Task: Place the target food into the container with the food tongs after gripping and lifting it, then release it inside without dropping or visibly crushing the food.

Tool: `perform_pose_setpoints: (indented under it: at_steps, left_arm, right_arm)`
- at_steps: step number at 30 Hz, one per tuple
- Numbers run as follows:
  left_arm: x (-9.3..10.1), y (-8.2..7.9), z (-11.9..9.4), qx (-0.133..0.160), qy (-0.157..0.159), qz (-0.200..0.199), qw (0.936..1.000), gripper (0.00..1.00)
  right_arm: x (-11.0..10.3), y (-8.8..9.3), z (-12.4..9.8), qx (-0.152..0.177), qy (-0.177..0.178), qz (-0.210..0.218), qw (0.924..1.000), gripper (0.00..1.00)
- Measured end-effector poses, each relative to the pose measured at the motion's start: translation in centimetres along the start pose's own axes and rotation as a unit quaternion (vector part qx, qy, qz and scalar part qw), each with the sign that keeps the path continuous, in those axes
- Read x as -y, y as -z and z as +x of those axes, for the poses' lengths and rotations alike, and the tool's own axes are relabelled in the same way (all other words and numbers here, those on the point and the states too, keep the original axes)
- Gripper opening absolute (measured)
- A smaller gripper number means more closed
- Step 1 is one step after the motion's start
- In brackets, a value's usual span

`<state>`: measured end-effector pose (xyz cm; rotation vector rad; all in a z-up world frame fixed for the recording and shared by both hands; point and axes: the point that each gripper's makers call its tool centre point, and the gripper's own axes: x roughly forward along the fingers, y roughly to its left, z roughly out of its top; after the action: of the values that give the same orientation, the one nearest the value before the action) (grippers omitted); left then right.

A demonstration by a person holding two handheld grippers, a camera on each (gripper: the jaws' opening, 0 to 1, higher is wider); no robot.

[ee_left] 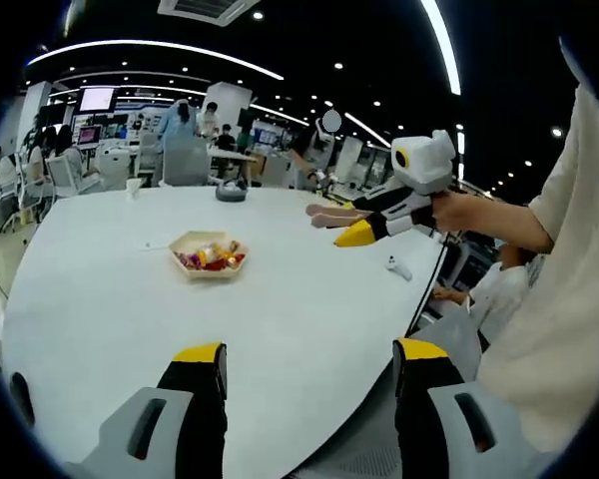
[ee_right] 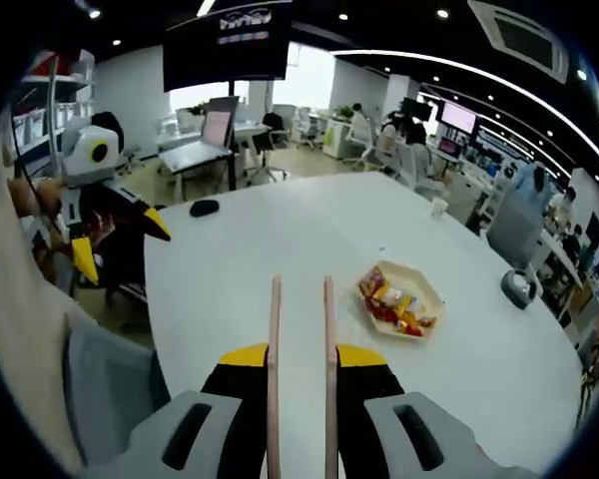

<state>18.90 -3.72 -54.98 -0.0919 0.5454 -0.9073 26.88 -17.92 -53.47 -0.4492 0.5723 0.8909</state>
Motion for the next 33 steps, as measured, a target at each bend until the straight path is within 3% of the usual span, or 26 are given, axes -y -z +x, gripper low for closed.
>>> perform_pose_setpoints:
  at_steps: [18,29,33]
  left_arm:
    - [0.5,-0.8,0.7,-0.003,0.006,0.014,0.9999,0.66]
    - [1.8,-2.5,1.0,0.012,0.032,0.048,0.9983,0.58]
    - [3.3,-3.7,0.8,0.028,0.067,0.066,0.9952,0.51]
  right_arm:
    - [-1.2,2.6,-3.8,0.004,0.03,0.036,0.9989,0.22]
    - [-3.3,1.5,-4.4,0.013,0.003,0.026,0.9996,0.23]
    - [-4.5,0.2,-4.3,0.026,-0.024,0.022,0.9991,0.23]
